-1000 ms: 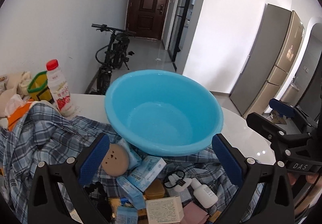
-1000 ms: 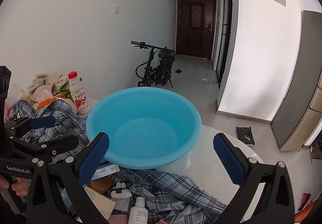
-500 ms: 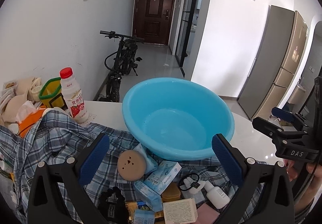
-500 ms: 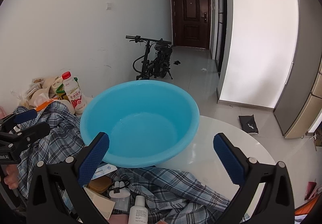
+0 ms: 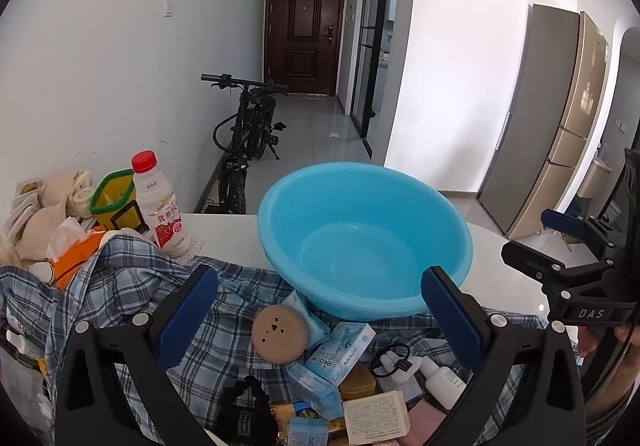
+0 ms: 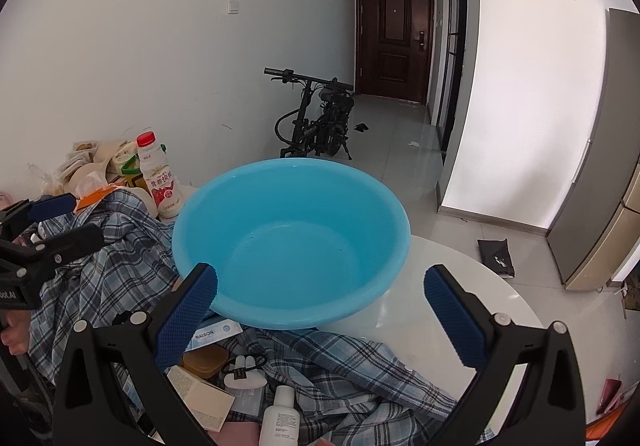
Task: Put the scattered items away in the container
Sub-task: 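Move both tools around the table toward the item pile, then lower the left tool onto the white green-text box and close it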
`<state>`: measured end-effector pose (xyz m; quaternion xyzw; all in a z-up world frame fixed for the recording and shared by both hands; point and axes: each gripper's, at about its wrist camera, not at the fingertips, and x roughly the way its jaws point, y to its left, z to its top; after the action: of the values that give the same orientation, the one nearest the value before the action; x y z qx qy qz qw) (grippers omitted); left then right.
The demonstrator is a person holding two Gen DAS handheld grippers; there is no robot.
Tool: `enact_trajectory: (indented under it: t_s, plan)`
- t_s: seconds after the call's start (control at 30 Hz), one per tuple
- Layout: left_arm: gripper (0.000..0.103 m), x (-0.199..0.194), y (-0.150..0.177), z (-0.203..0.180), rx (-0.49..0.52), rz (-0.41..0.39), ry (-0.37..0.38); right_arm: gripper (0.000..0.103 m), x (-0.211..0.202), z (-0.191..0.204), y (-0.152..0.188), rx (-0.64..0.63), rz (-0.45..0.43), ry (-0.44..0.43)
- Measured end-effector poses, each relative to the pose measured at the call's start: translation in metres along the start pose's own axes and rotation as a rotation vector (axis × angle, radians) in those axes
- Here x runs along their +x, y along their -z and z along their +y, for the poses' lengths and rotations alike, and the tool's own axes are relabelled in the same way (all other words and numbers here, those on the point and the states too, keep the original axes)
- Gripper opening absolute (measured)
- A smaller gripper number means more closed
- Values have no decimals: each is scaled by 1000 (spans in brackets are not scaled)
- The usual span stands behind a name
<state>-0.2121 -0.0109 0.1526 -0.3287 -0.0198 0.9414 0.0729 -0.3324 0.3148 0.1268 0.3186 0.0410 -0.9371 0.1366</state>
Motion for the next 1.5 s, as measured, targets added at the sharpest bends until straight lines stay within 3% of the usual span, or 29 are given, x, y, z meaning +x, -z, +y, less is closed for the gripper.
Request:
enact_trajectory:
  t_s: [0.2, 0.37, 0.47, 0.57, 0.73, 0.87, 0.97, 1.23, 1.37, 1.5]
  plan:
    - [103, -5, -1, 5, 45, -12, 43, 103, -11, 0, 0, -10, -23, -6]
    - [103, -17, 2, 1, 127, -43, 21, 103, -24, -1, 0, -9, -53, -44]
    - [103, -23, 8, -1, 164, -62, 73, 103, -34, -3, 0, -13, -78, -59]
    - [103, -13, 23, -2, 208, 5, 119, 103, -40, -7, 0, -11, -96, -55]
    - [103, -7, 43, 2, 212, 28, 68, 103, -44, -19, -3, 51, -125, -57]
    - [103, -4, 55, 10, 135, 71, 168, 103, -39, -25, -3, 87, -111, -55]
    - [103, -1, 64, 12, 123, 84, 216, 103, -44, -21, -3, 69, -124, -38]
    - [103, 18, 88, -2, 219, 200, 223, 103, -60, 8, 4, -30, -229, -104]
    - [103, 40, 108, -12, 259, 310, 224, 103, -50, 18, 21, -79, -165, -127]
    - [103, 55, 125, -26, 269, 388, 239, 103, -45, 28, 60, -168, -70, -165]
